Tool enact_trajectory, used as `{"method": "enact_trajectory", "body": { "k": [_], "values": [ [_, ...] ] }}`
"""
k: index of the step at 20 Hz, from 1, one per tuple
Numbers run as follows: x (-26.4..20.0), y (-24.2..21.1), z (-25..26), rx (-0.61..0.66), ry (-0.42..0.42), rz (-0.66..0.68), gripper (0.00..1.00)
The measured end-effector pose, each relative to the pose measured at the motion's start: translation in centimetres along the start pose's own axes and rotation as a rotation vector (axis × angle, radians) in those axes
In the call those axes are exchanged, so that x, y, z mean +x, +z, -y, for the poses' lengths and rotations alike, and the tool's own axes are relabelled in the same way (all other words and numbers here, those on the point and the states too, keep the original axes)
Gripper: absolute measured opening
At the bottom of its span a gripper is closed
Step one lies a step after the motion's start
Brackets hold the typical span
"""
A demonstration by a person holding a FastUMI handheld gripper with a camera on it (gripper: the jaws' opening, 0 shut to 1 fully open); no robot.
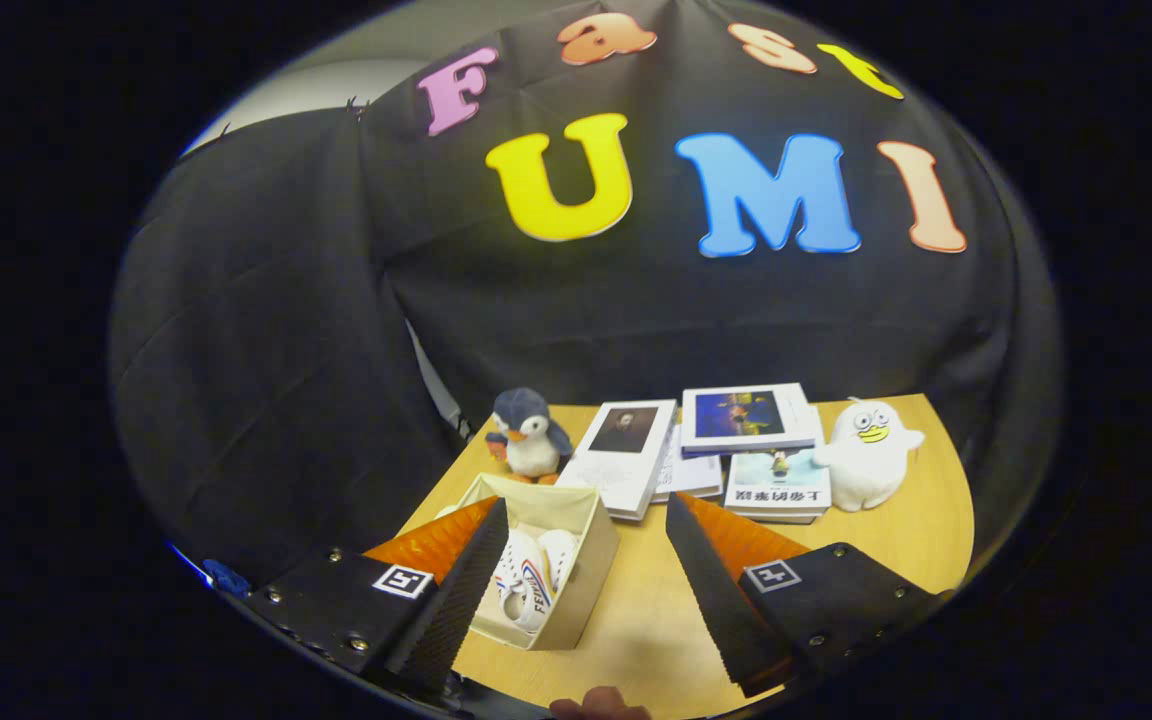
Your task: Open the storage box then place both shoes into the box .Put the left shoe in first, then the right shoe, with the right side of both shoes facing outward in a uniform manner.
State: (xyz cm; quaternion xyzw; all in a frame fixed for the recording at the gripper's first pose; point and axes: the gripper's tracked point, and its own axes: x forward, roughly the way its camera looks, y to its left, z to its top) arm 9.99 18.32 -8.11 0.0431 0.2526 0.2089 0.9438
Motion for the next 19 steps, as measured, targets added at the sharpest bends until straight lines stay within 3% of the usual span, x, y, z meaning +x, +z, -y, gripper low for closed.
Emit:
{"method": "enact_trajectory", "body": {
  "k": [11,19],
  "values": [
    [-14.2,11.0,10.8,-0.077,-0.254,0.493,0.97],
    [-17.1,11.5,14.8,-0.098,-0.276,0.532,0.97]
  ]
}}
